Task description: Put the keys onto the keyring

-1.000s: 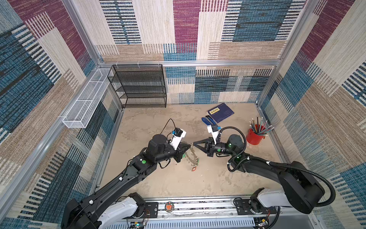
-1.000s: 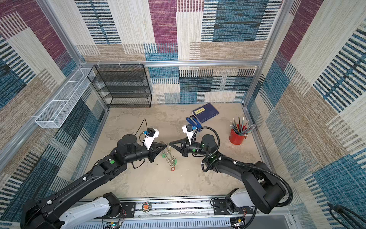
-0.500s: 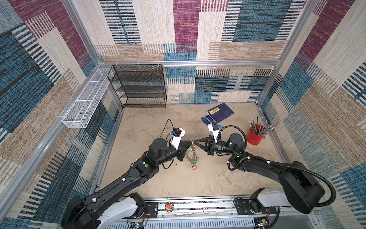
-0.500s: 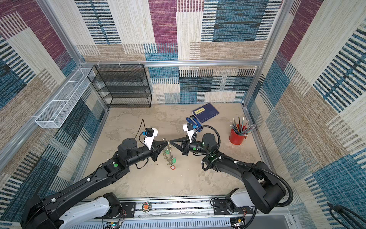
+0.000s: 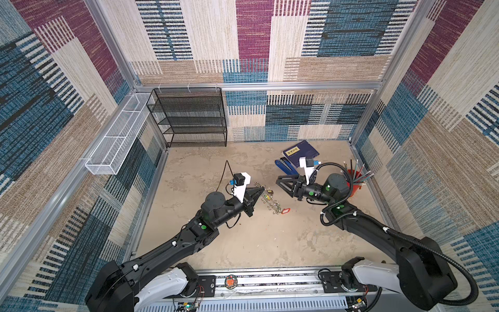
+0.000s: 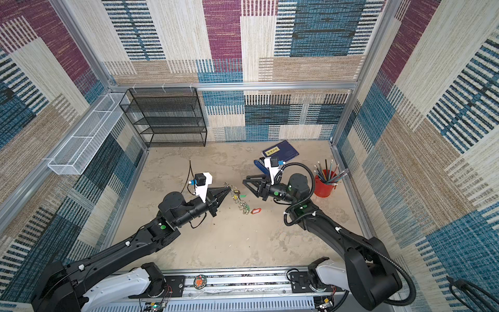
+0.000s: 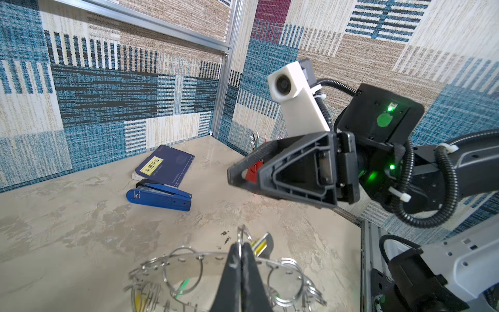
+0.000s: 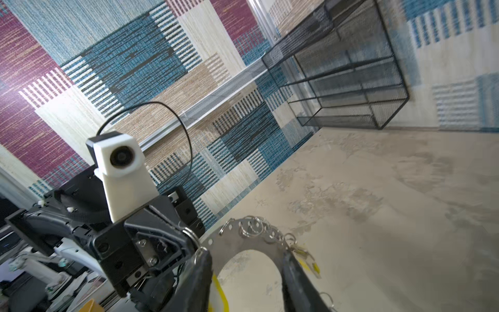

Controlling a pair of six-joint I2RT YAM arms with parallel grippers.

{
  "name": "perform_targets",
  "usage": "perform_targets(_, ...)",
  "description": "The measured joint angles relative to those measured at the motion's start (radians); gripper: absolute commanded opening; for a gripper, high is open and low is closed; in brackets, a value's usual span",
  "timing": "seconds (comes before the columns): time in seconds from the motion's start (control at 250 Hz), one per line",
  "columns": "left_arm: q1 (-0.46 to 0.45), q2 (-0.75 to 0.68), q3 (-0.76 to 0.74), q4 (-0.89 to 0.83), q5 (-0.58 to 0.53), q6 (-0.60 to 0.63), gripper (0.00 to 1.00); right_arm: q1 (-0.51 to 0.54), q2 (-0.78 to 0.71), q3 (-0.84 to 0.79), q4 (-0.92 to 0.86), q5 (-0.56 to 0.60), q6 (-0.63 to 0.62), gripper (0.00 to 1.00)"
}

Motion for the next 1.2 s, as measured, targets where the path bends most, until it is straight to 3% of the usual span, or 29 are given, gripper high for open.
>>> perform_targets(0.196, 0.0, 0.05, -0.002, 0.112, 0.056, -0.021, 0.0, -0.004, -0.045, 0.065, -0.075, 0.013, -0.069, 0.61)
perform_targets(0.672, 0.021, 0.16, 0.03, 0.287, 0.21, -0.129, 0.0, -0.002, 0.005, 0.078, -0.066, -0.173, -0.114, 0.6)
perform_targets(1.2, 0.067, 0.217, 0.062, 0.347, 0.32, -0.23, 0.0, 0.014, 0.033, 0.069, -0.023, -0.244, -0.113, 0.32)
